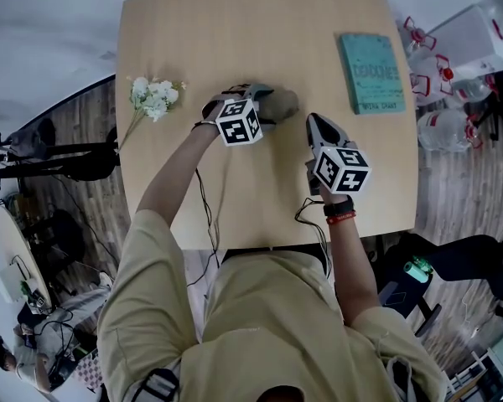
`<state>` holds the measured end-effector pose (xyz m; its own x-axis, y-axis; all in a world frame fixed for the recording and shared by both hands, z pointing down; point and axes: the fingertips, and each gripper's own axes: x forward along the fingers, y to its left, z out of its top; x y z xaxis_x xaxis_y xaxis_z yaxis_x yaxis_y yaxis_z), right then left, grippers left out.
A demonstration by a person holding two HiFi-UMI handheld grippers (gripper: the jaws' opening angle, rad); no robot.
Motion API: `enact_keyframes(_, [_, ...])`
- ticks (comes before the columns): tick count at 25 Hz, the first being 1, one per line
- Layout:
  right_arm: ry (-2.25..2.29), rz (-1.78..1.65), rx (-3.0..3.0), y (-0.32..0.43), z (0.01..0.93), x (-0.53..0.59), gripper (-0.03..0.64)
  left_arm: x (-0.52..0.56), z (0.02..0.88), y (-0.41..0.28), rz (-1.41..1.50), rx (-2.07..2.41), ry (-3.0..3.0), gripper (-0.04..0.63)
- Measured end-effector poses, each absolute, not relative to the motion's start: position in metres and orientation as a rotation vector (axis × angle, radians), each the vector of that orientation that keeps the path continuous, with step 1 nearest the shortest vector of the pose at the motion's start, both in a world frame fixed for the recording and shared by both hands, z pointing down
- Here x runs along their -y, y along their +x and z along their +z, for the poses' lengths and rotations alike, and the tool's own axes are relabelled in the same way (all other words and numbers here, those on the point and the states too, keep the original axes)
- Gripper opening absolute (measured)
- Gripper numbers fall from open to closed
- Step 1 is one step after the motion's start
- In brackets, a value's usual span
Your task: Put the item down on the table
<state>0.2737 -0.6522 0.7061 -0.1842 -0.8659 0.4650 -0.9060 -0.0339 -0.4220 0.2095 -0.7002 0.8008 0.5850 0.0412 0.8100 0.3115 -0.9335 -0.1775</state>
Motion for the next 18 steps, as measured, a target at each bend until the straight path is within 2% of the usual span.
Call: enact_keyframes(18, [1.994, 1.075, 2.096, 0.276, 0.706, 0.642, 0.015, 0.706, 0.791, 0.198, -1.369, 0.249, -2.529, 0.379])
